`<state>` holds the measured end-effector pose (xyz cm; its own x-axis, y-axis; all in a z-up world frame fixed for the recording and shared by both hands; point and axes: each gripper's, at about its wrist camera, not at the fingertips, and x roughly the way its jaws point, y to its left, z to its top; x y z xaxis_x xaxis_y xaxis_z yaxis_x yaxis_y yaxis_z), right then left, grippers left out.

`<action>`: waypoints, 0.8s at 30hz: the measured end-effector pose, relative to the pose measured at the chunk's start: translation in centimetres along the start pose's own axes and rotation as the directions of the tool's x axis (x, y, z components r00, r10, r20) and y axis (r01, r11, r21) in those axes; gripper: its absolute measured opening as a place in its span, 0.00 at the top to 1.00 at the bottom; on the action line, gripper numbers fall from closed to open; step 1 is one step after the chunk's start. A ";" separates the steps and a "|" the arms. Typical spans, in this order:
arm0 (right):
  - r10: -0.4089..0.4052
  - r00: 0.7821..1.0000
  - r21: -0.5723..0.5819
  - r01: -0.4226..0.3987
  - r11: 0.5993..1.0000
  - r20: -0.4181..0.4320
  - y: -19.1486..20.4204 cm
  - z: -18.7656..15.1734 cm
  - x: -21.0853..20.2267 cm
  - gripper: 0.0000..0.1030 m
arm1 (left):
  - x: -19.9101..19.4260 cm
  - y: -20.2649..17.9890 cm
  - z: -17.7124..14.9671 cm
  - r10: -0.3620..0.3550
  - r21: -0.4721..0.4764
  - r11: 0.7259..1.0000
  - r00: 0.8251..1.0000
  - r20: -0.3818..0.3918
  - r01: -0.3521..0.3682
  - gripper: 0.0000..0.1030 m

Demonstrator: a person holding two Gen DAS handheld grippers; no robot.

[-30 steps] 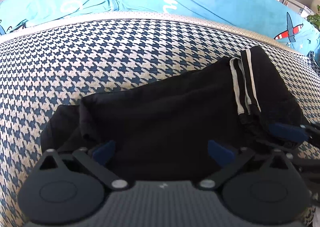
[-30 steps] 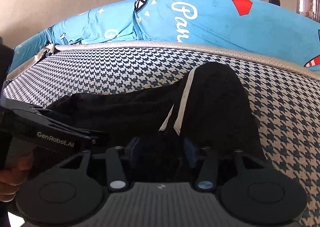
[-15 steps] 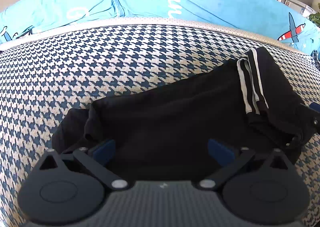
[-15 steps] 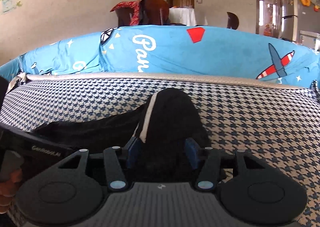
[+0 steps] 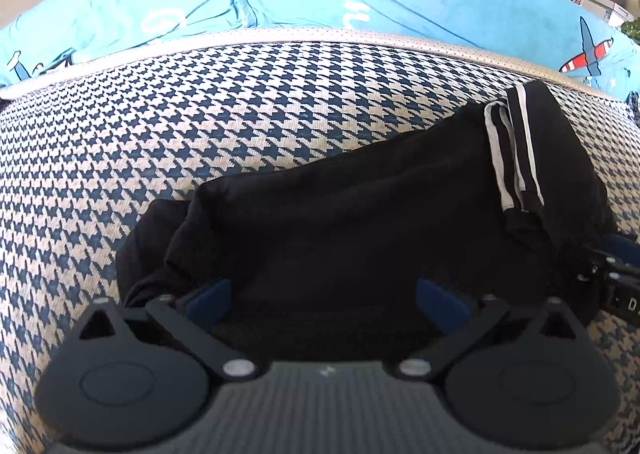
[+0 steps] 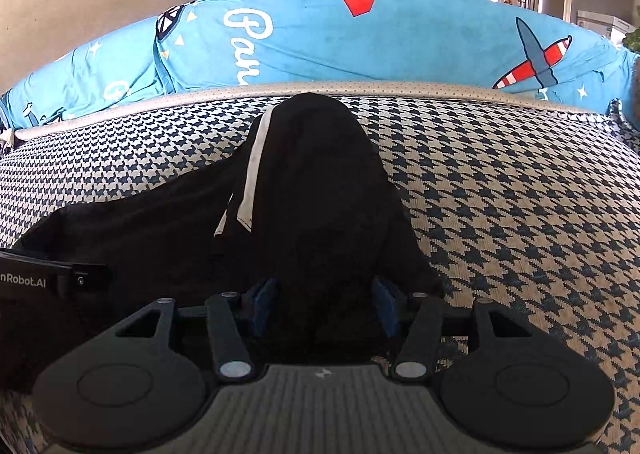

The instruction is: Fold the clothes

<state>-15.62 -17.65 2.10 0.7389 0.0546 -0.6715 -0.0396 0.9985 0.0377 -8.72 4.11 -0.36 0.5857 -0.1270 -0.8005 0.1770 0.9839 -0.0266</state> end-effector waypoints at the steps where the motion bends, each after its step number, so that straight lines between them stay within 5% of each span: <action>1: 0.001 1.000 -0.004 -0.001 1.000 -0.001 0.1 0.0 0.0 0.46 | -0.1 -0.1 -0.3 0.004 0.007 1.000 1.000 0.006 -0.004 0.00; 4: 0.003 1.000 -0.048 -0.004 0.999 -0.008 0.7 -0.2 0.1 0.35 | -0.4 -0.2 -1.2 0.011 0.019 1.000 1.000 0.023 -0.012 0.00; 14: -0.048 0.997 -0.116 0.054 0.992 0.055 2.6 -1.4 -2.0 0.31 | -3.1 -0.3 -4.5 0.029 0.050 0.998 0.998 0.049 -0.032 0.00; 24: 0.055 0.998 -0.172 -0.049 0.984 0.033 5.4 -4.0 -4.4 0.29 | -5.3 0.0 -7.3 -0.006 0.054 0.999 0.999 0.043 0.004 0.00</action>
<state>-21.83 -12.50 2.29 0.7573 0.1096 -0.6438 -0.1904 0.9801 -0.0571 -17.57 5.72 -0.52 0.6177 -0.1384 -0.7741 0.2216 0.9751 0.0025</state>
